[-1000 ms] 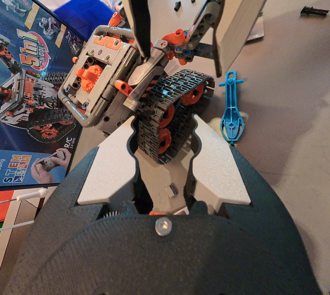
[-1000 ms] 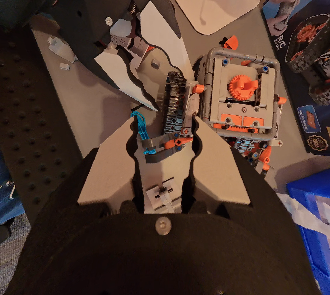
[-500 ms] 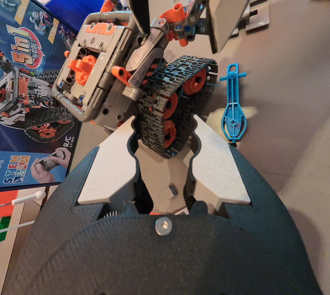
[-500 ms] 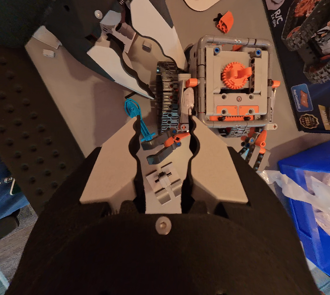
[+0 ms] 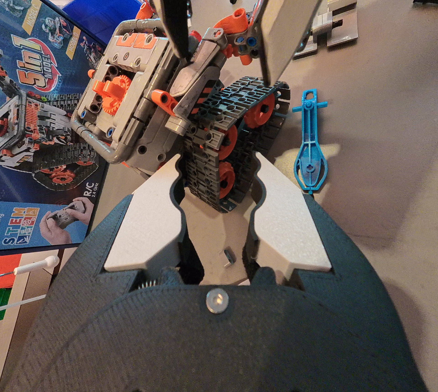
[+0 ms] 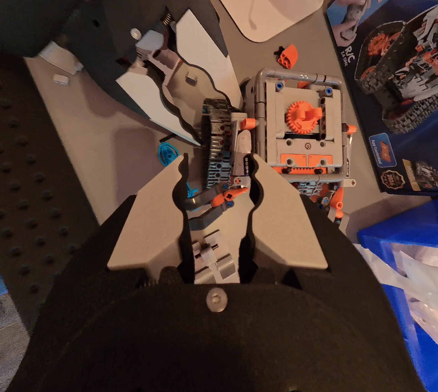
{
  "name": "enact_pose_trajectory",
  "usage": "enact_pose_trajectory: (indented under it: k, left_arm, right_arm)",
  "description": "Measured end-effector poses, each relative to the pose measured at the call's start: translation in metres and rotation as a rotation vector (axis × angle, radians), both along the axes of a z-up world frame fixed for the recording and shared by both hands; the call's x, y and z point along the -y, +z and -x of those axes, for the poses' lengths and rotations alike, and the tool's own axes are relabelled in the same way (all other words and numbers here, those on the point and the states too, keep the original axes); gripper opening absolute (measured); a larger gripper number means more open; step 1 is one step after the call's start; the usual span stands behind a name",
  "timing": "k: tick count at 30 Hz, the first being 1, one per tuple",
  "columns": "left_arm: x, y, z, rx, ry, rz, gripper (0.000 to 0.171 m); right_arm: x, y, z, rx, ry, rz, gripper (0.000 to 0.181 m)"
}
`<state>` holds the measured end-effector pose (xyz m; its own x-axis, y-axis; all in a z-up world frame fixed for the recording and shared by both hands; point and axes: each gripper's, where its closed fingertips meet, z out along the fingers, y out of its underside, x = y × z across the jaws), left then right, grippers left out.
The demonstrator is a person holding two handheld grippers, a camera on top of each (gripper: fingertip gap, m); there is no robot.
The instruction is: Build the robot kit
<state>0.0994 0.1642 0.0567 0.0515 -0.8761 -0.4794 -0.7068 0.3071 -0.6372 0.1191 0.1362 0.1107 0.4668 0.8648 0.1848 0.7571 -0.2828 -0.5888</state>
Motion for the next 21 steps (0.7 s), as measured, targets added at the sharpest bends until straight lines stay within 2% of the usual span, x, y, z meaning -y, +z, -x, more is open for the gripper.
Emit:
enact_pose_trajectory:
  k: [12, 15, 21]
  left_arm:
    - [0.001, -0.003, 0.000, -0.013, 0.002, -0.009, 0.057]
    - [-0.003, -0.003, 0.001, -0.014, 0.012, -0.008, 0.057]
    - [-0.007, 0.003, 0.006, 0.013, 0.038, 0.009, 0.052]
  right_arm:
    - [-0.002, -0.004, 0.008, -0.012, 0.011, -0.026, 0.053]
    - [-0.001, -0.004, 0.011, -0.035, 0.022, -0.019, 0.059]
    - [0.001, 0.033, -0.006, -0.221, -0.013, -0.034, 0.051]
